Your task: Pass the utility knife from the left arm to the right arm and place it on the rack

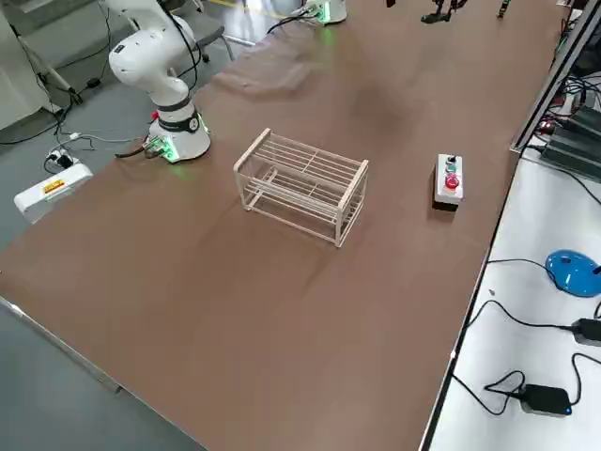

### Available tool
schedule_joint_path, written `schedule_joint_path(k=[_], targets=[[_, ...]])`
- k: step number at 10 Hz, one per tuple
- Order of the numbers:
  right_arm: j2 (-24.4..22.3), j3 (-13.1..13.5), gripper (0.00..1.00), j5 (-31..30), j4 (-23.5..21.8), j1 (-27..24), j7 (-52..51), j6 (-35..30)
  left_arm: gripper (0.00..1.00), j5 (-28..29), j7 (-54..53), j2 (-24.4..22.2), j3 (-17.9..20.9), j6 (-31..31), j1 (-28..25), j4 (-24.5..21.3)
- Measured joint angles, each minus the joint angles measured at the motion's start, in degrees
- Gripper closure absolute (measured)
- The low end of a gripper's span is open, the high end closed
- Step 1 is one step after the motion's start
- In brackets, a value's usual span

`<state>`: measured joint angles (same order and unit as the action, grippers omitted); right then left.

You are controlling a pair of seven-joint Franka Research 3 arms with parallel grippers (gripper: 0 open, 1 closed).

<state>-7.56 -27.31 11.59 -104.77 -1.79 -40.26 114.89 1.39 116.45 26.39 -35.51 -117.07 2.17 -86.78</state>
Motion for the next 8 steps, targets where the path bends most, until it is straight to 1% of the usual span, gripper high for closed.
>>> schedule_joint_path(k=[2,4,7,8], targets=[[3.6,-3.9,0.0,1.4,0.3,0.0,-0.5,4.2,0.65,0.0,8.1,-0.2,-1.0,0.0,3.2,0.3],[6.0,-6.3,0.0,3.4,2.3,0.0,-0.3,5.2,0.65,0.0,13.4,-1.3,-1.5,0.0,6.2,0.8],[11.7,-11.1,0.0,2.6,6.5,0.1,5.4,7.5,0.65,0.0,15.4,-3.0,-2.2,0.1,6.8,1.0],[13.5,-11.7,0.0,1.2,7.5,0.3,7.3,7.7,0.65,0.0,15.4,-3.3,-3.0,0.4,6.8,1.2]])
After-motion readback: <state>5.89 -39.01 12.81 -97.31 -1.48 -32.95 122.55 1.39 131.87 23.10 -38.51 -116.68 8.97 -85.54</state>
